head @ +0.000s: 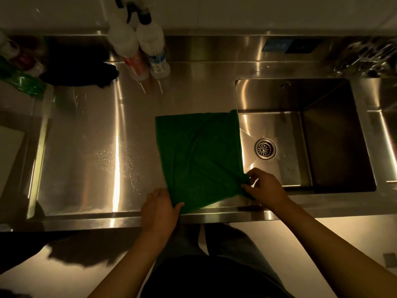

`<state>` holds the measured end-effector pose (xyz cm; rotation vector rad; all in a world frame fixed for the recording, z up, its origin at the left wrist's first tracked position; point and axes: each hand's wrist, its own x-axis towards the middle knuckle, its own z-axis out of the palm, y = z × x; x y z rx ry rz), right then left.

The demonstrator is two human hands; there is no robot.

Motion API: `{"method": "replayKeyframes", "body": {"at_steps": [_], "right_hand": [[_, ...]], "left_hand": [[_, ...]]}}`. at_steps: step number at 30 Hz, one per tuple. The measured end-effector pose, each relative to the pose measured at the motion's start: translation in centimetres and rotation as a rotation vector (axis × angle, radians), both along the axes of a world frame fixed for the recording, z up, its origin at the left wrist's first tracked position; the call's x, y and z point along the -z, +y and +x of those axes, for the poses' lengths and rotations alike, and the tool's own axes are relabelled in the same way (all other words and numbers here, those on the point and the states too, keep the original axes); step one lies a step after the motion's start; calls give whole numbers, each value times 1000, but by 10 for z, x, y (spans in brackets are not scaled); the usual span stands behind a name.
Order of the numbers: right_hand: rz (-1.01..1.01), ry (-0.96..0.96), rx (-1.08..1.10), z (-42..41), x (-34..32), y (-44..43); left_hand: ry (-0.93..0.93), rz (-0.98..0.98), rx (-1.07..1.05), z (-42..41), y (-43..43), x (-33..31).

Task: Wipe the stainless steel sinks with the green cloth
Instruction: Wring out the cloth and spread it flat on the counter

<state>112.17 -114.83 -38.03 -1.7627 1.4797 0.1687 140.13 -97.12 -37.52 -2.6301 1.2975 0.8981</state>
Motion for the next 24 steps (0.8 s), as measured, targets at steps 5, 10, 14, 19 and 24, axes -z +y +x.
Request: {"method": "replayKeyframes", "body": {"at_steps": [5,10,14,19,24], "right_hand": [[-2,184,-134,7,1,3],[-101,294,-205,6,-2,12],[195,221,-125,9,-1,14],[182,385,-200,13,4,19],[168,457,-173,16,-3,8]], "left_hand": [[-19,63,35,-7,-2,5],[212,-17,-197,13,2,-9],[176,172,-173,53,18,-22],[220,226,-189,50,27,-24],[159,106,-191,56,24,-26]]}}
